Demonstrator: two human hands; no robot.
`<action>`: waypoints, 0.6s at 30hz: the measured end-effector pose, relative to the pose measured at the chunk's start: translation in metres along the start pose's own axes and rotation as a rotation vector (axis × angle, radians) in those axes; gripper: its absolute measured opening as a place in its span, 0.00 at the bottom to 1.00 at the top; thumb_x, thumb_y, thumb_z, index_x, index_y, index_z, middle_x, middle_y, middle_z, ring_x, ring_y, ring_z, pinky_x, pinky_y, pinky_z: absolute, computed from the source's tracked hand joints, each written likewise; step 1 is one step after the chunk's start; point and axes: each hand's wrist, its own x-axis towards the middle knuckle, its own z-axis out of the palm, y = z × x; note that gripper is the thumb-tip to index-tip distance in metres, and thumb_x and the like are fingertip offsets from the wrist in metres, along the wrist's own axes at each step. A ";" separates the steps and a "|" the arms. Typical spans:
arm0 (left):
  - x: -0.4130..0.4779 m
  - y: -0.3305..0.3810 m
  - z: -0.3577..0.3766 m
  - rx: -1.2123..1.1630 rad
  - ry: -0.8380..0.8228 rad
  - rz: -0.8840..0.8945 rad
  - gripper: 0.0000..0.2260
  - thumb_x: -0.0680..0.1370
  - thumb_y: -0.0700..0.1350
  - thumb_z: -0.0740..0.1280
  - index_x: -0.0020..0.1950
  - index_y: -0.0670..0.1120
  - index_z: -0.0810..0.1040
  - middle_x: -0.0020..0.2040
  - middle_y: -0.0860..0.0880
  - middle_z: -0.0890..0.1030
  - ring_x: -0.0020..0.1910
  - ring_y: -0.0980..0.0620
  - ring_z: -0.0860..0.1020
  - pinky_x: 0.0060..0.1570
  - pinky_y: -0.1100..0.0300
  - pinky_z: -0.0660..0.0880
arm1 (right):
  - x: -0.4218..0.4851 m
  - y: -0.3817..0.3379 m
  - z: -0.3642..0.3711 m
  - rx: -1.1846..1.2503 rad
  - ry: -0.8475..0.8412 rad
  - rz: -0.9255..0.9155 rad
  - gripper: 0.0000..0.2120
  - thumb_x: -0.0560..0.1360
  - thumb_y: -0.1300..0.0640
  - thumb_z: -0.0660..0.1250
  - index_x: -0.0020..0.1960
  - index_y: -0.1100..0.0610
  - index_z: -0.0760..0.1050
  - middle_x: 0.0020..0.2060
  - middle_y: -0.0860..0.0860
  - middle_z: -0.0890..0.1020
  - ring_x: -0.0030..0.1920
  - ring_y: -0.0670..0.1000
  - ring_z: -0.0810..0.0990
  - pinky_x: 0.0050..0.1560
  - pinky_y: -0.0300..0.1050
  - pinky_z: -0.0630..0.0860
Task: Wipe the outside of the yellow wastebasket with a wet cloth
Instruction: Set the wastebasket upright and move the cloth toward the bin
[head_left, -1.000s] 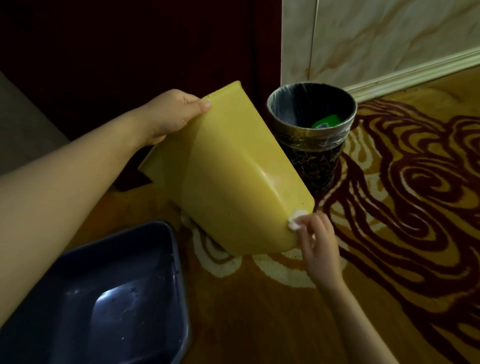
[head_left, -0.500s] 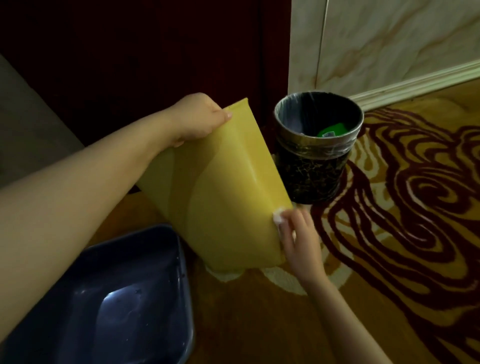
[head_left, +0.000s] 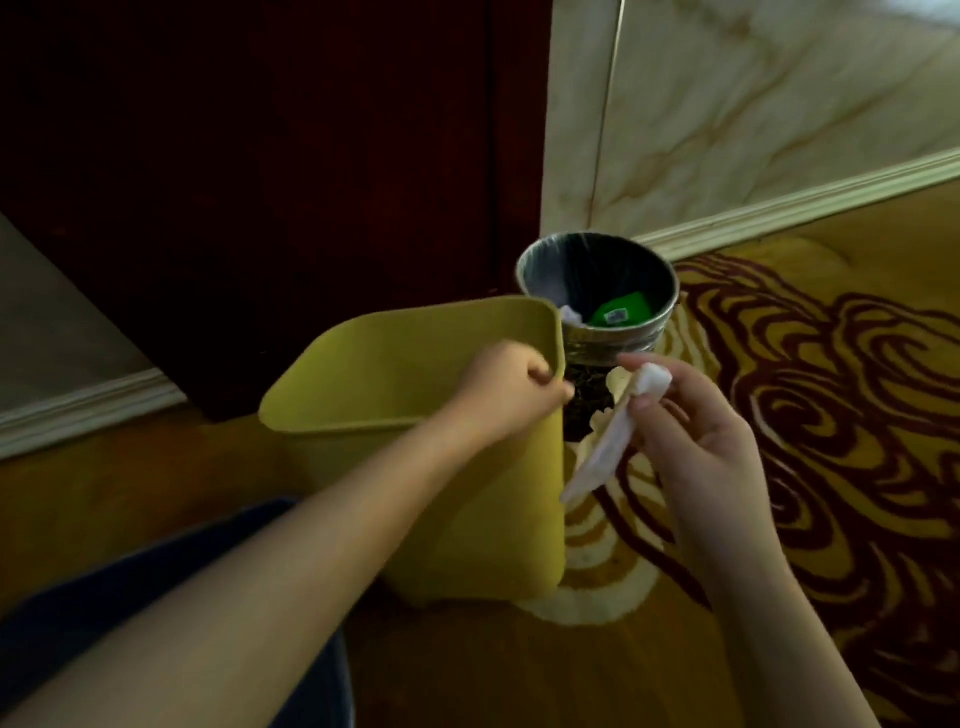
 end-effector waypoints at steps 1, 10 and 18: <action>-0.004 0.002 0.005 -0.061 -0.082 -0.067 0.10 0.74 0.46 0.67 0.33 0.49 0.73 0.30 0.52 0.73 0.30 0.56 0.70 0.29 0.63 0.63 | 0.004 -0.014 -0.005 0.012 -0.001 0.032 0.09 0.76 0.54 0.62 0.52 0.43 0.77 0.44 0.48 0.80 0.44 0.51 0.80 0.47 0.60 0.78; -0.053 0.024 0.060 -0.277 -0.267 -0.529 0.19 0.72 0.49 0.69 0.60 0.44 0.73 0.59 0.46 0.78 0.55 0.51 0.77 0.48 0.62 0.73 | 0.055 -0.105 -0.039 -0.059 -0.071 0.216 0.05 0.76 0.59 0.65 0.49 0.50 0.77 0.44 0.48 0.82 0.46 0.48 0.82 0.47 0.47 0.81; -0.048 0.079 0.001 -0.530 -0.208 -0.694 0.23 0.73 0.48 0.69 0.65 0.47 0.67 0.50 0.52 0.76 0.45 0.58 0.75 0.37 0.67 0.72 | 0.102 -0.144 -0.050 -0.088 -0.030 0.487 0.06 0.76 0.63 0.63 0.49 0.55 0.76 0.45 0.53 0.81 0.45 0.50 0.83 0.45 0.44 0.81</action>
